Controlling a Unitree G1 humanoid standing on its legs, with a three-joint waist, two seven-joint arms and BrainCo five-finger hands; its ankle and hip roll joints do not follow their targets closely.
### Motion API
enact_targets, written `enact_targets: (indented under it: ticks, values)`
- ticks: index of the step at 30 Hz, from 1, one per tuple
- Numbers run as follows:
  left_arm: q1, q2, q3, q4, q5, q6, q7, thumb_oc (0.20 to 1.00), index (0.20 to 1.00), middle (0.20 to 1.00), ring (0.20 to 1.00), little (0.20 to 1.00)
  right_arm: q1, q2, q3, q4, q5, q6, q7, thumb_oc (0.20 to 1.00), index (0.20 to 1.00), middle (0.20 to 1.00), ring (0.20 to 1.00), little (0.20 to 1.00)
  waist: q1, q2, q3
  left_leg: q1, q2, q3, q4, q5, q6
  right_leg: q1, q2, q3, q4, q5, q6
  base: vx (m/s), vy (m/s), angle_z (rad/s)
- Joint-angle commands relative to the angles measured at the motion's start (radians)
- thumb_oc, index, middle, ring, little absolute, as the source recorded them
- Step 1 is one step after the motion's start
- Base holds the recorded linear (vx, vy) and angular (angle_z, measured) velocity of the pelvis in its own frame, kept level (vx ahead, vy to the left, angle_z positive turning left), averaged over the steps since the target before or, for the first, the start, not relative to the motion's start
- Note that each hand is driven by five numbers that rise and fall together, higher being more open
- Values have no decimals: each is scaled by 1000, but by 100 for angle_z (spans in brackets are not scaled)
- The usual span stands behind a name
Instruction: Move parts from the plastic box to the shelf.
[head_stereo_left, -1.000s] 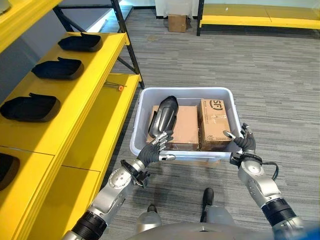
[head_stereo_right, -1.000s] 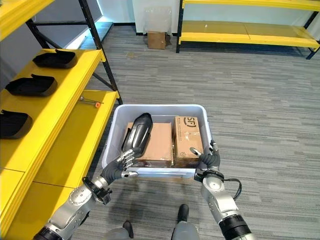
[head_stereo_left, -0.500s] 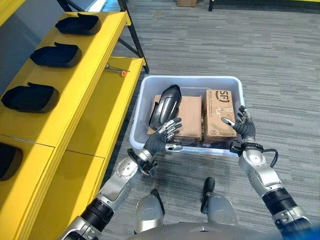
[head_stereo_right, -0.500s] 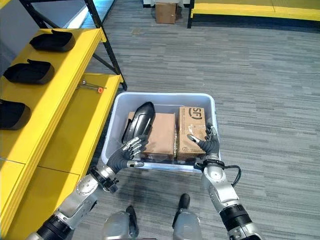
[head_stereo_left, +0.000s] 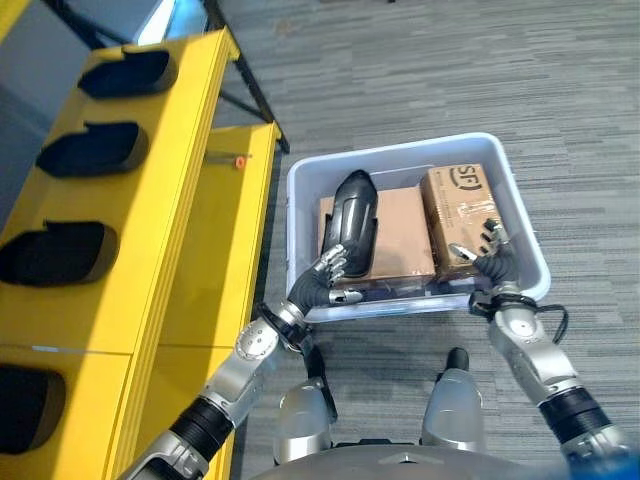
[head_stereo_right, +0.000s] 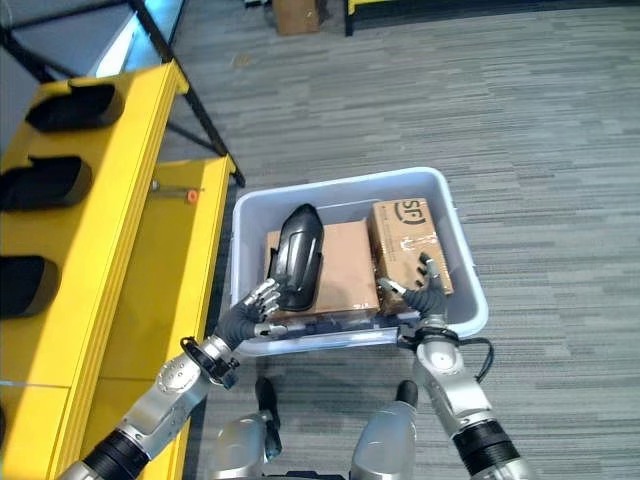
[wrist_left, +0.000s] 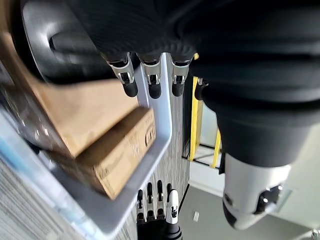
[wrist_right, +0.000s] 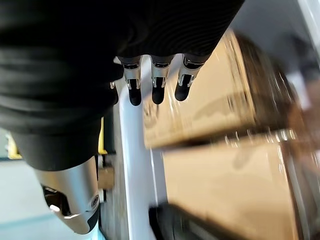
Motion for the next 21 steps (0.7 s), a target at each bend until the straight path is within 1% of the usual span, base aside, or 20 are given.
enact_targets:
  ticks: [1, 4, 5, 7, 8, 12, 15, 16, 17, 20, 21]
  values:
    - [45, -30, 3, -114, -1, -75, -7, 1000, 1000, 1000, 1000, 1000, -32, -48, -50, -59, -5, -67, -24, 1000, 1000, 1000, 1000, 1000, -17, 30, -23, 22, 88, 1, 31, -15, -9, 8, 135, -55, 63, -78, -58, 22, 131, 28]
    - [49, -20, 12, -132, 0, -74, 12, 1000, 1000, 1000, 1000, 1000, -31, -39, -56, -75, -12, -75, -15, 1000, 1000, 1000, 1000, 1000, -5, 21, -12, 17, 70, -10, 33, -28, 6, 16, 132, -50, 39, -63, -45, -33, 84, 21]
    - [31, -10, 14, -144, 30, -100, 33, 1000, 1000, 1000, 1000, 1000, -47, -39, -52, -86, -18, -89, -18, 1000, 1000, 1000, 1000, 1000, 10, 12, 4, -6, 63, -23, 35, -33, 13, 9, 132, -50, 20, -52, -37, -184, 38, 9]
    - [-20, 5, 12, -167, 64, -152, 93, 1000, 1000, 1000, 1000, 1000, -107, -41, -49, -76, -24, -103, -42, 1000, 1000, 1000, 1000, 1000, 38, 4, 34, -59, 61, -46, 48, -30, 15, -16, 133, -60, 20, -50, -36, -237, -9, 17]
    - [-32, 8, 16, -178, 63, -161, 99, 1000, 1000, 1000, 1000, 1000, -128, -40, -52, -66, -17, -98, -49, 1000, 1000, 1000, 1000, 1000, 47, 2, 42, -75, 59, -56, 55, -29, 15, -21, 135, -62, 23, -52, -38, -161, -34, 35]
    - [-74, 11, 32, -222, 77, -165, 103, 1000, 1000, 1000, 1000, 1000, -206, -26, -69, -12, 9, -73, -112, 1000, 1000, 1000, 1000, 1000, 79, 2, 66, -124, 54, -92, 81, -22, 15, -41, 140, -75, 56, -66, -50, -64, -33, 22]
    - [-105, 17, 39, -251, 71, -154, 101, 1000, 1000, 1000, 1000, 1000, -272, -25, -83, 40, 36, -49, -161, 1000, 1000, 1000, 1000, 1000, 101, 7, 81, -155, 50, -115, 96, -17, 13, -58, 145, -87, 83, -78, -59, -54, -35, 8]
    - [-114, 17, 41, -259, 69, -151, 98, 1000, 1000, 1000, 1000, 1000, -295, -26, -88, 59, 32, -53, -167, 1000, 1000, 1000, 1000, 1000, 107, 10, 86, -163, 48, -124, 100, -16, 14, -63, 146, -88, 91, -82, -62, -45, -22, 17]
    - [-129, 17, 44, -275, 66, -144, 101, 1000, 1000, 1000, 1000, 1000, -333, -26, -94, 83, 1, -62, -164, 1000, 1000, 1000, 1000, 1000, 116, 15, 97, -178, 45, -134, 107, -14, 14, -75, 147, -93, 107, -86, -65, -45, -13, 18]
    - [-156, 18, 46, -294, 55, -152, 105, 1000, 1000, 1000, 1000, 1000, -394, -32, -93, 100, -97, -70, -156, 1000, 1000, 1000, 1000, 1000, 128, 23, 115, -206, 40, -145, 113, -8, 16, -103, 142, -99, 135, -92, -68, -67, -6, 9]
    - [-171, 17, 47, -310, 53, -153, 111, 1000, 1000, 1000, 1000, 1000, -432, -38, -89, 108, -176, -78, -139, 1000, 1000, 1000, 1000, 1000, 134, 28, 116, -231, 37, -150, 114, -4, 17, -126, 139, -101, 142, -93, -69, -83, -17, 6]
